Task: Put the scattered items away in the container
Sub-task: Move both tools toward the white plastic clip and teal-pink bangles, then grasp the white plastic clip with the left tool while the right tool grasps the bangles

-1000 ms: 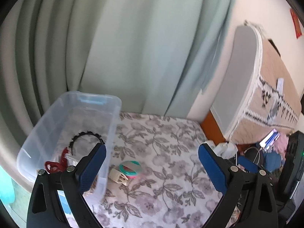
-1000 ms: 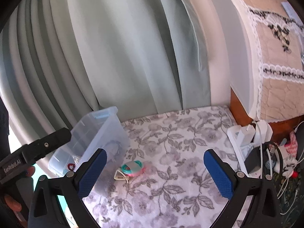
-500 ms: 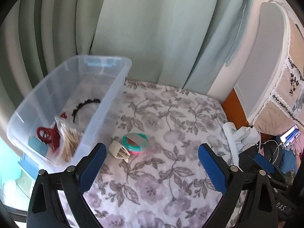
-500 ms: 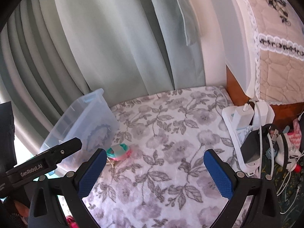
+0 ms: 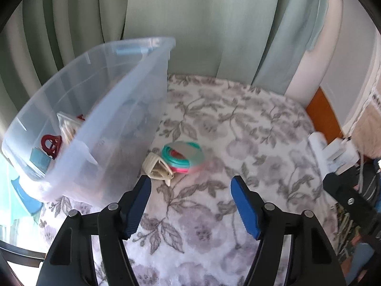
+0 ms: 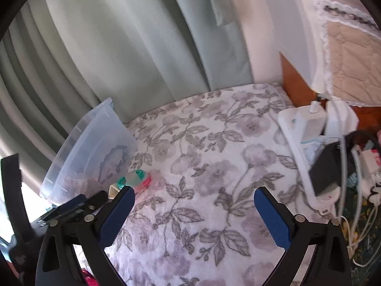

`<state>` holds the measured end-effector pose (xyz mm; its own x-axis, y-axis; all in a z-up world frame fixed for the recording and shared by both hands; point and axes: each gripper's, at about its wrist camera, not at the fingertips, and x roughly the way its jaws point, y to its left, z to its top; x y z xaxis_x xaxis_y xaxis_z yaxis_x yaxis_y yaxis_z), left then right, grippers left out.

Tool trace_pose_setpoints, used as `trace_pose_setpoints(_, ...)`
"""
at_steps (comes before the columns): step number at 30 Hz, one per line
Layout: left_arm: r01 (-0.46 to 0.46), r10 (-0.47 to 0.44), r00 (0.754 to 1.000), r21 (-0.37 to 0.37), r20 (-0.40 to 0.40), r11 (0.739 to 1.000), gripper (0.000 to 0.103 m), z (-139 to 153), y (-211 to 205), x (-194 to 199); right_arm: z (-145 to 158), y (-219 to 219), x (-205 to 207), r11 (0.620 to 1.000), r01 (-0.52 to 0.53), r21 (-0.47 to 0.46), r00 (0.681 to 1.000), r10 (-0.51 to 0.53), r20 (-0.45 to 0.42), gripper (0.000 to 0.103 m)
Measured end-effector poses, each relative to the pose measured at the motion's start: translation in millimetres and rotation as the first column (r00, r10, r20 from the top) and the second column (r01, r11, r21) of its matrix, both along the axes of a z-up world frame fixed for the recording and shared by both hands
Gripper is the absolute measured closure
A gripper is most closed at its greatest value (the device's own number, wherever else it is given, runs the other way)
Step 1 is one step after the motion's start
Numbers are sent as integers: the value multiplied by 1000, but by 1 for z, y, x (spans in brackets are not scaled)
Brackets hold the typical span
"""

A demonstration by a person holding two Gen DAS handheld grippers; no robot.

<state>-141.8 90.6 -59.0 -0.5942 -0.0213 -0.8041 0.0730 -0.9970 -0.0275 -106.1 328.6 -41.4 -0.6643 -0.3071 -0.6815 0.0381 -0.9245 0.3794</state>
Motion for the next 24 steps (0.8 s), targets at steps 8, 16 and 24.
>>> trace_pose_setpoints(8,-50,51,999,-70,14,996,45,-29,1,-14,-13,-38,-27,988,-151,0,988,151,33,2)
trace_pose_setpoints(16,-131,132,991,-66,24,989,45,-52,-11,-25,-35,-63,-60,959,-279,-40,957,281,73,5)
trace_pose_setpoints(24,-154,153,988,-75,-15,985,45,-64,-14,-29,-65,-85,-96,908,-392,-149,902,411,132,12)
